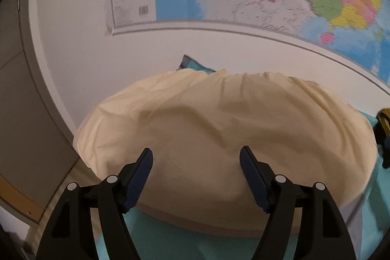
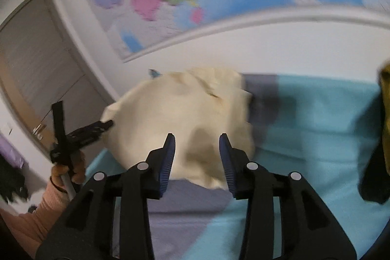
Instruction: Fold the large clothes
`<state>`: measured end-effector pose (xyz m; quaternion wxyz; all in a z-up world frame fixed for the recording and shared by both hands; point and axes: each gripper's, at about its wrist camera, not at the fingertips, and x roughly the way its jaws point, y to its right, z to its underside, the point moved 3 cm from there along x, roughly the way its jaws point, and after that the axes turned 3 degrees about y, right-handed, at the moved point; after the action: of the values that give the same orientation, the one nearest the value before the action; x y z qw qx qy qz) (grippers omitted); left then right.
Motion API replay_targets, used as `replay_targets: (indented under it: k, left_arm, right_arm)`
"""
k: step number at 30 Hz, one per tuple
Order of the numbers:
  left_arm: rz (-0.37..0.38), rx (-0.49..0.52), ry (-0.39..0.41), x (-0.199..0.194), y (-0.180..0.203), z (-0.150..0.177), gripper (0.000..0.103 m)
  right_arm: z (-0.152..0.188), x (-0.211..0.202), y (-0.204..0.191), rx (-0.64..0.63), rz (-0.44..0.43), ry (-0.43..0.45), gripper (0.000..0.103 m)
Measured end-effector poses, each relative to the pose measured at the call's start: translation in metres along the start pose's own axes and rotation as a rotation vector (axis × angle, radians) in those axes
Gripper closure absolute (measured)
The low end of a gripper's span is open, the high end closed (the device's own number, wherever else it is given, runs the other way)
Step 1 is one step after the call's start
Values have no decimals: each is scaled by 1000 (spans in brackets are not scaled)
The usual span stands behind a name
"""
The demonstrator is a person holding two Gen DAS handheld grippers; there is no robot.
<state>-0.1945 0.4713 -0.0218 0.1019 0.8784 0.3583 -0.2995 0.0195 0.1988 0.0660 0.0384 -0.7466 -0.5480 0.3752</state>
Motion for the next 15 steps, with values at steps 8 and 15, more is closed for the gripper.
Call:
replay_targets:
  k: [8,15]
  left_arm:
    - [25,27,1,-3,19,7,24]
    - [53,10,20,-25,29,11,23]
  right_arm:
    - [18,71,-38,-54,-51,-166,54]
    - [25,64,-38,-52,-52,-170,54]
